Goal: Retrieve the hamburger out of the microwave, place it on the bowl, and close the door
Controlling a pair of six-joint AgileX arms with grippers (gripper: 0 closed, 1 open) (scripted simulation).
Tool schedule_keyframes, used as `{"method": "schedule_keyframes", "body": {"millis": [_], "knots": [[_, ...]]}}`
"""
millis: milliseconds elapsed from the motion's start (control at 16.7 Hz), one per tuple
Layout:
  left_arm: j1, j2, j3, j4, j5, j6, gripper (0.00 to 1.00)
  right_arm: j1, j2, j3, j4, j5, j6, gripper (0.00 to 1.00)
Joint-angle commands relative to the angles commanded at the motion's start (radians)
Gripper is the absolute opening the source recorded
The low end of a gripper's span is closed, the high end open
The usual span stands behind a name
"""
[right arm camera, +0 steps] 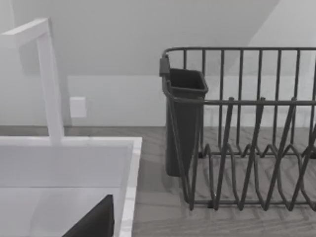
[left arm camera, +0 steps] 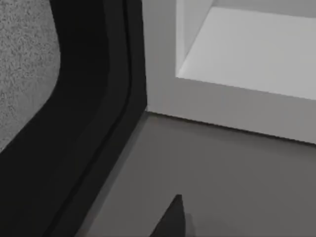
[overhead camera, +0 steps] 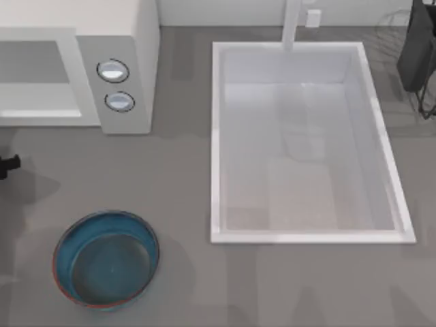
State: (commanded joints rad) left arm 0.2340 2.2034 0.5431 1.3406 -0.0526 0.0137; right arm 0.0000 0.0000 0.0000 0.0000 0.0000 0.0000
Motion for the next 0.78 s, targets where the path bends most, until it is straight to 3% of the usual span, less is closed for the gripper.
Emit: {"method": "schedule_keyframes", "body": {"millis": [300,780], "knots": [[0.035,-0.071,-0.192,0.148,0.033,0.011,0.00,0.000,0.000,0.000,0.000,0.000,0.000,1.00],[0.031,-0.104,-0.189,0.120,0.032,0.012,0.00,0.000,0.000,0.000,0.000,0.000,0.000,1.00]]}}
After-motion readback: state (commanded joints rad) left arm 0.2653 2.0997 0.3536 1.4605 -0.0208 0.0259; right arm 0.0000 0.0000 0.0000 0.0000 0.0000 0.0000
